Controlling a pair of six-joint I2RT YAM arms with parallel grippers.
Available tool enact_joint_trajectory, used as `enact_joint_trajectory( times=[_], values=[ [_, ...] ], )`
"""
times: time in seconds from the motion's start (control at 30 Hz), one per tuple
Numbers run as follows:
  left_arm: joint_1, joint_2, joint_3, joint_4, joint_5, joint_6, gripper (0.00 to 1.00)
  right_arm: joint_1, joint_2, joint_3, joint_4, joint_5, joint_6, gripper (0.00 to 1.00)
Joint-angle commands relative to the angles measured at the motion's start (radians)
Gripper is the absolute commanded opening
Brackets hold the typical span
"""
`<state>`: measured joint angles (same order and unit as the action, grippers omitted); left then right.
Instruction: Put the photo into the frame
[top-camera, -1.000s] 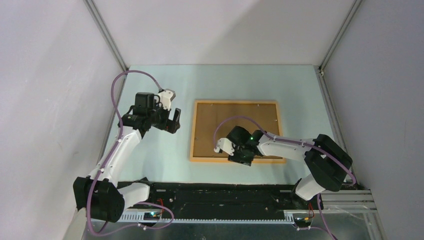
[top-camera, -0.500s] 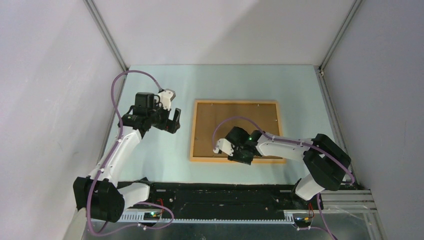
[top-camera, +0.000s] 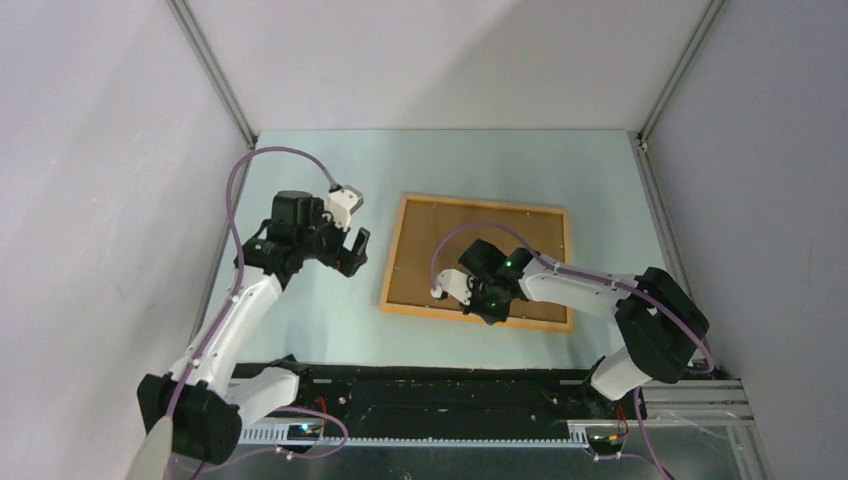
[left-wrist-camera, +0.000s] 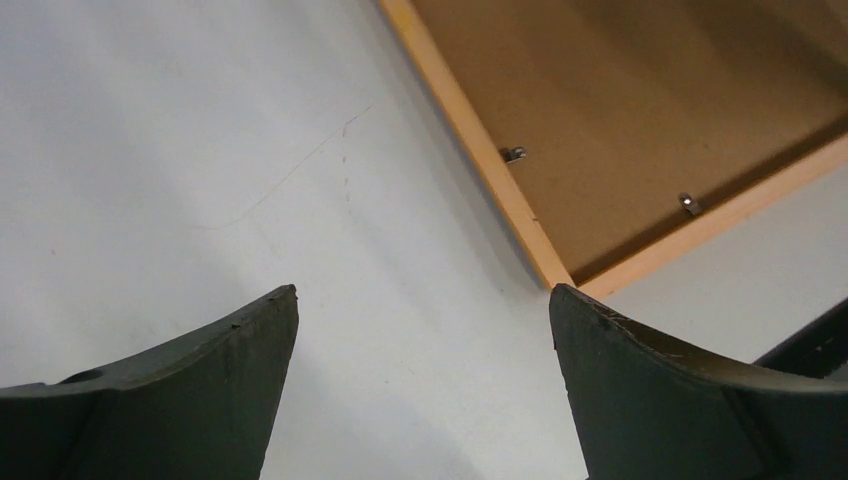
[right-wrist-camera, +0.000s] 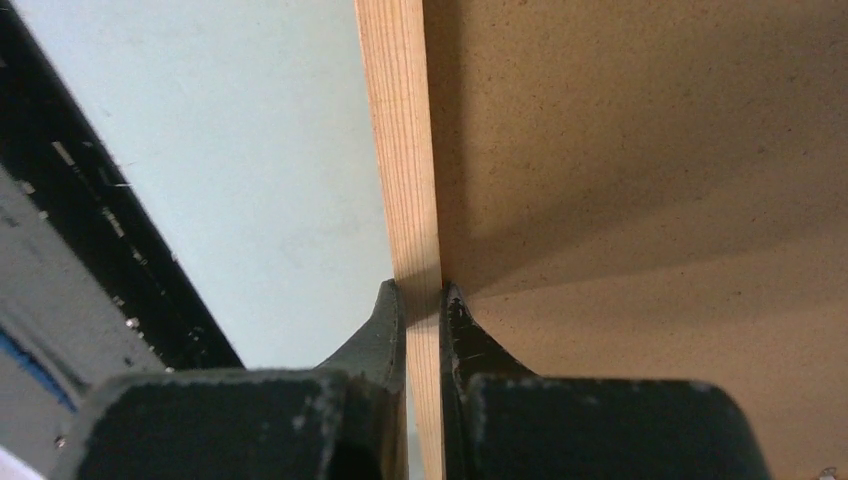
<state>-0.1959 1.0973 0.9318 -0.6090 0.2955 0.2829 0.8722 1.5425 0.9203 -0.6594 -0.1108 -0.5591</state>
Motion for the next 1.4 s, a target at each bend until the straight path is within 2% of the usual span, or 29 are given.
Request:
enact_joint_trajectory(
  times=[0.0,0.2,0.3,0.43,0.7,0.9,1.1,1.17,1.37],
  values=[
    [-0.087,-0.112,-0.017,0.017,0.008,0.13,1.0,-0.051,-0.077,0.106,-0.12,-0.135,0.011,0.0],
    [-0.283,-0.244,-0.02,0.018,-0.042,0.227,1.0,-0.122,-0.076,0.235,-0.252,-0.246,-0.02,0.0],
    [-0.354,-0.253,0.007,0.015,-0.053,0.25,1.0,-0.162,-0.068,0.305,-0.329,-0.315,-0.03,0.0],
    [-0.445,-0.201,0.063,-0.008,-0.102,0.287,1.0,-0.203,-0.037,0.447,-0.444,-0.381,-0.041,0.0],
    [-0.72,-0.054,0.135,-0.023,-0.304,0.436,1.0,-0.268,0.031,0.662,-0.644,-0.486,-0.058,0.0],
    [-0.804,0.057,0.204,-0.021,-0.334,0.504,0.99,-0.308,0.052,0.722,-0.716,-0.562,-0.064,0.0],
    [-0.873,0.187,0.271,-0.02,-0.403,0.549,0.9,-0.345,0.082,0.789,-0.781,-0.612,-0.083,0.0],
    [-0.88,0.232,0.3,-0.02,-0.421,0.55,0.82,-0.351,0.087,0.801,-0.792,-0.617,-0.086,0.0],
    [-0.901,0.313,0.369,-0.021,-0.44,0.54,0.67,-0.364,0.087,0.81,-0.8,-0.626,-0.092,0.0]
  ],
)
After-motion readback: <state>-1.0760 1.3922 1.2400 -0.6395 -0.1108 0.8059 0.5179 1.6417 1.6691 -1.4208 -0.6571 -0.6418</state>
